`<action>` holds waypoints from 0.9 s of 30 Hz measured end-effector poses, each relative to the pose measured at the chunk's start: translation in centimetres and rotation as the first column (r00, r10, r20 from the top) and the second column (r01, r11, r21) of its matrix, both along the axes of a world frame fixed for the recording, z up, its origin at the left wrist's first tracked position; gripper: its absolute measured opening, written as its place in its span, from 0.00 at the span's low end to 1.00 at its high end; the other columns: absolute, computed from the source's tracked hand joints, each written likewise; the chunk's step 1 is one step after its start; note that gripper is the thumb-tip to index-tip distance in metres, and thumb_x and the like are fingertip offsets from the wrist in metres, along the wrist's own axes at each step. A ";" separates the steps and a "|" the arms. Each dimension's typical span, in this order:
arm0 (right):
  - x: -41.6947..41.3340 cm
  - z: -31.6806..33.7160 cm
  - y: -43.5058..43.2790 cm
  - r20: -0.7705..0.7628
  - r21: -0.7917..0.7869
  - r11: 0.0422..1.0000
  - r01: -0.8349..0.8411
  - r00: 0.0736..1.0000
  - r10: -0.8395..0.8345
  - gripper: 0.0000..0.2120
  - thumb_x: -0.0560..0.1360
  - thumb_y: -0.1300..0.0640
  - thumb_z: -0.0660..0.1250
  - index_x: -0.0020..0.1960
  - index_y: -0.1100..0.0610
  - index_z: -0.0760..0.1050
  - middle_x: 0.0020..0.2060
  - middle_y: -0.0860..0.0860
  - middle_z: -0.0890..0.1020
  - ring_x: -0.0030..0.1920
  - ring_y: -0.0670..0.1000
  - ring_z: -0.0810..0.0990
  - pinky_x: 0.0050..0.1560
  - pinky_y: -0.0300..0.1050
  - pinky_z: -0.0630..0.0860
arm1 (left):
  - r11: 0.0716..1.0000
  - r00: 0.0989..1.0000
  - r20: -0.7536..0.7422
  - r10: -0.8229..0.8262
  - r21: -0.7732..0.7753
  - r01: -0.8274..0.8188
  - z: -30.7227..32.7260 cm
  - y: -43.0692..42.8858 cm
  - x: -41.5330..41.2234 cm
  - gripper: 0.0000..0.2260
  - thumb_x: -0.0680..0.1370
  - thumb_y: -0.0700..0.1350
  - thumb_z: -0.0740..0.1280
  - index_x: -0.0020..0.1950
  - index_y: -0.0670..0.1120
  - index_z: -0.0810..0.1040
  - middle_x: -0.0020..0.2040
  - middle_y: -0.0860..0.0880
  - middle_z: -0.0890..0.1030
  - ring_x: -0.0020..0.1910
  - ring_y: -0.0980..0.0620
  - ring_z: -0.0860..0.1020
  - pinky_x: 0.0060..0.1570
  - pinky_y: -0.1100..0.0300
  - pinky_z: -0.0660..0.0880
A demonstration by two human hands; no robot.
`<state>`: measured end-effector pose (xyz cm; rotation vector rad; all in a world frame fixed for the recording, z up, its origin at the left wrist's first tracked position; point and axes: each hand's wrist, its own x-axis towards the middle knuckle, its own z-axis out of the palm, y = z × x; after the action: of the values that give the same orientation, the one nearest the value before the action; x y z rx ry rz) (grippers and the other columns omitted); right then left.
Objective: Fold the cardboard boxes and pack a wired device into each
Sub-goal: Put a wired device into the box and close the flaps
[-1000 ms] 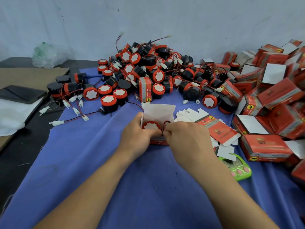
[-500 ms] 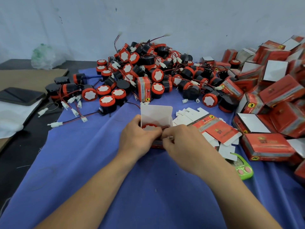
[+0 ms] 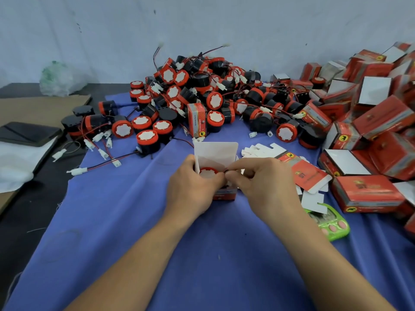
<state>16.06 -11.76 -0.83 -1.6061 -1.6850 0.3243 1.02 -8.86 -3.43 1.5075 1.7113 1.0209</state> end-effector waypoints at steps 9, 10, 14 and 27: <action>-1.2 0.1 0.0 0.466 0.222 0.971 0.088 0.865 -0.185 0.06 0.75 0.51 0.74 0.40 0.48 0.87 0.39 0.50 0.82 0.45 0.58 0.74 0.49 0.51 0.60 | 1.000 0.999 0.018 -0.029 0.011 0.029 0.4 -0.4 0.0 0.26 0.60 0.66 0.67 0.53 0.56 0.77 0.45 0.57 0.83 0.46 0.56 0.81 0.49 0.44 0.81; -1.1 0.1 0.0 0.448 0.205 0.974 0.092 0.876 -0.178 0.05 0.76 0.51 0.74 0.42 0.47 0.88 0.46 0.49 0.83 0.50 0.59 0.74 0.52 0.51 0.62 | 0.999 0.999 0.035 -0.035 0.020 0.035 0.3 -0.4 0.0 0.26 0.59 0.66 0.66 0.53 0.56 0.77 0.45 0.58 0.83 0.46 0.57 0.81 0.48 0.45 0.81; -1.1 -0.2 0.5 0.474 0.127 0.984 0.124 0.864 -0.170 0.09 0.79 0.49 0.68 0.46 0.45 0.87 0.55 0.44 0.82 0.57 0.56 0.70 0.53 0.49 0.59 | 0.995 0.992 0.090 -0.089 0.056 0.084 0.0 -0.3 -0.2 0.24 0.60 0.66 0.67 0.53 0.59 0.79 0.46 0.62 0.84 0.45 0.62 0.81 0.46 0.52 0.82; -1.0 0.2 0.9 0.465 -0.068 0.994 0.089 0.884 -0.047 0.13 0.81 0.49 0.61 0.44 0.48 0.82 0.39 0.47 0.79 0.39 0.54 0.74 0.34 0.45 0.61 | 0.993 0.991 0.087 -0.105 0.058 0.100 -0.8 0.5 -0.7 0.18 0.65 0.58 0.71 0.54 0.58 0.80 0.47 0.62 0.84 0.47 0.62 0.81 0.50 0.50 0.81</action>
<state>15.04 -10.86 -0.65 -1.9127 -1.9801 -0.0328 0.34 -8.38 -4.19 1.5428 1.5396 1.0710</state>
